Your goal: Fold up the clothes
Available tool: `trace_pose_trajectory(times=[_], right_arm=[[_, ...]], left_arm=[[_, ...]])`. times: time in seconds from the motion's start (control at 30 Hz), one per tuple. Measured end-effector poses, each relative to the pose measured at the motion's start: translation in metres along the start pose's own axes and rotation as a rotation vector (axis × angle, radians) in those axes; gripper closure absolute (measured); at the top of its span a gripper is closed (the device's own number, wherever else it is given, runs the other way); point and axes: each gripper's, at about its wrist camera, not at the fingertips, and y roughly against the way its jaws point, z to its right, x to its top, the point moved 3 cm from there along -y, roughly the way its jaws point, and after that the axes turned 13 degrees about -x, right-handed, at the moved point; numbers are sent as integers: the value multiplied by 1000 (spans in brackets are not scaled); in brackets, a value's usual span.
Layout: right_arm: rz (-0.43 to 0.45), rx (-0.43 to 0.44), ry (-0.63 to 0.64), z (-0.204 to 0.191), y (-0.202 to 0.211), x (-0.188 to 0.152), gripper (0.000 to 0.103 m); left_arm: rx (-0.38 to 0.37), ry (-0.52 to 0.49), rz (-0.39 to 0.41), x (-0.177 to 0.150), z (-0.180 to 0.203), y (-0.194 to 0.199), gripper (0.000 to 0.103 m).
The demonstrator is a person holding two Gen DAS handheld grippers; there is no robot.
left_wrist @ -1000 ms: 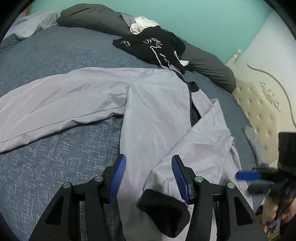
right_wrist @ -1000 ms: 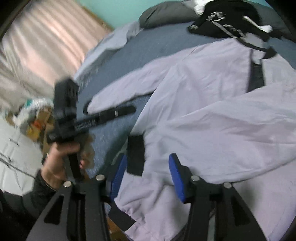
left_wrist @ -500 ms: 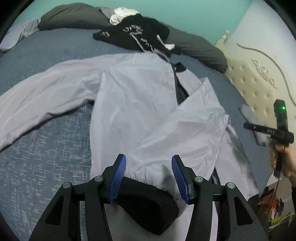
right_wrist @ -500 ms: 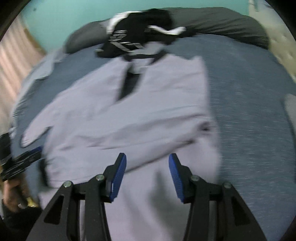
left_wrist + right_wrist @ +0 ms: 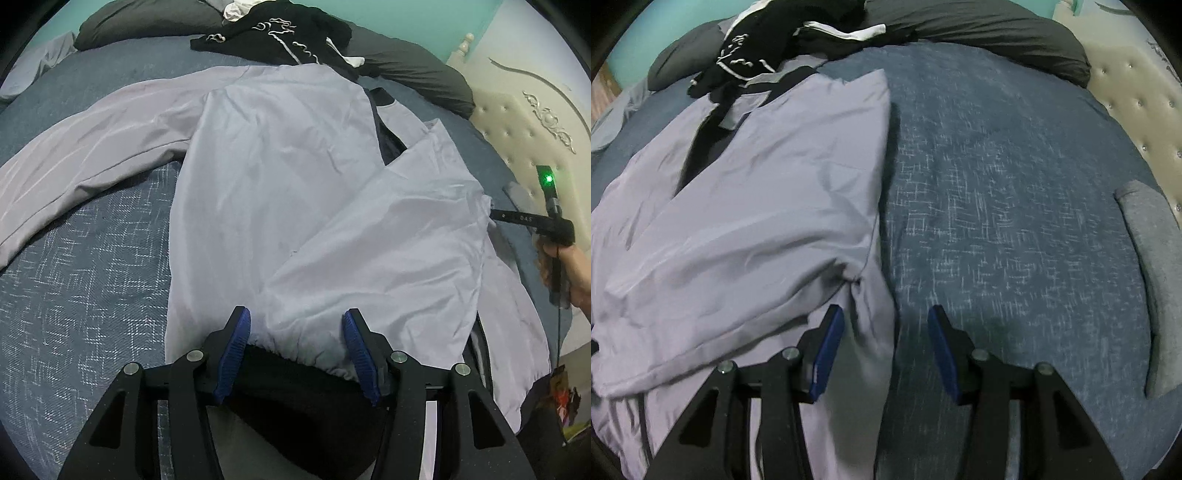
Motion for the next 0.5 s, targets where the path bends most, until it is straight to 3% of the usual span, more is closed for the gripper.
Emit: trace_pose_trajectory(times=[0.13,0.17,0.2,0.3,0.5], right_arm=[[14,-50,45,-5,-11,4,57],[16,-63,59,-6,-14,4,63],[18,-77,73,-6,-16,4,78],[36,-87,76,1,-16,-1,86],[65,-69,49,18,-19,-9,87]], left_arm=[[6,-3,-8,-2,-2,-4,45],[7,-2,-10,-3,-2,-5,45],[7,-3,-11,-3,-2,-5,44],[4,-4,-16,-3,-4,-8,44],[3,-10,-24,-3,-5,-10,43]])
